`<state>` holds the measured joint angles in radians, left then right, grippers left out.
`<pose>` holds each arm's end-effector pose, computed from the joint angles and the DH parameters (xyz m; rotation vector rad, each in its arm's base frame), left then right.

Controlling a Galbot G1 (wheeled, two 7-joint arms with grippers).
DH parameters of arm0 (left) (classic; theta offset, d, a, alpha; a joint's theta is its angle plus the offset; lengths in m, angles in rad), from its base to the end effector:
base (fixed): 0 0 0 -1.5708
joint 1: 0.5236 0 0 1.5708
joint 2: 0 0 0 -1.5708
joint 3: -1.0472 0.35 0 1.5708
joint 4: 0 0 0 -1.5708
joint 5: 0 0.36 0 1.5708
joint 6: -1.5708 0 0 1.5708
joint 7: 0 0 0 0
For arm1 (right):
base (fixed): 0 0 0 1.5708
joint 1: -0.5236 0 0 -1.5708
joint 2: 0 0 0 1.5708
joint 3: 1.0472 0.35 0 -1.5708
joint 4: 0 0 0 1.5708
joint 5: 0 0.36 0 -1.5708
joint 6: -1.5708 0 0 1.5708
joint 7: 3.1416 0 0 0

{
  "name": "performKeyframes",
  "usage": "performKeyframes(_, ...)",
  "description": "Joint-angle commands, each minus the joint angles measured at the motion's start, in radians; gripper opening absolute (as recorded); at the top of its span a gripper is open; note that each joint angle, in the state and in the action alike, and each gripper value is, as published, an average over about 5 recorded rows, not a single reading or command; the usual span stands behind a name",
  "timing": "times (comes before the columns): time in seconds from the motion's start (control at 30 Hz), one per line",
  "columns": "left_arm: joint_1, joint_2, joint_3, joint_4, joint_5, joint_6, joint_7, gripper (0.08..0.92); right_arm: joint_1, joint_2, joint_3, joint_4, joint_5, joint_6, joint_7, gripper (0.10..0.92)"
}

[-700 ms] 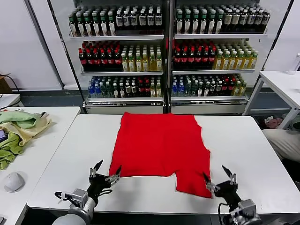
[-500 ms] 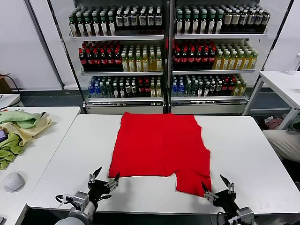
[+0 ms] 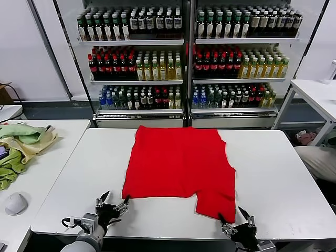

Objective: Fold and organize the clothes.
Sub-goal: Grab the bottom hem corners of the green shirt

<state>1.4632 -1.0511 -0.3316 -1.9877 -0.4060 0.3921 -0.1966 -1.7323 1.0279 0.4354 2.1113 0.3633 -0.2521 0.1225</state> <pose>0.2113 0.0469 -0.3213 -0.2239 -2.6277 -0.1580 0.1399 -0.0618 -0.3147 0.2980 -2.6498 0.1482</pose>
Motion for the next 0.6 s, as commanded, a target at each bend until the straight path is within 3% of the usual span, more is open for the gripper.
performKeyframes(0.03, 0.000, -0.003, 0.006, 0.016, -0.009, 0.017, 0.003, 0.538, -0.004, 0.003, -0.019, -0.006, 0.055, -0.019, 0.015, 0.423)
performKeyframes(0.37, -0.002, -0.007, 0.015, 0.014, 0.009, -0.001, 0.018, 0.252, 0.003, -0.005, 0.009, 0.016, 0.058, -0.012, -0.006, 0.151)
performKeyframes(0.6, 0.024, 0.004, 0.003, -0.033, 0.008, -0.021, 0.030, 0.096, -0.004, -0.039, 0.044, 0.068, 0.067, -0.019, -0.031, 0.119)
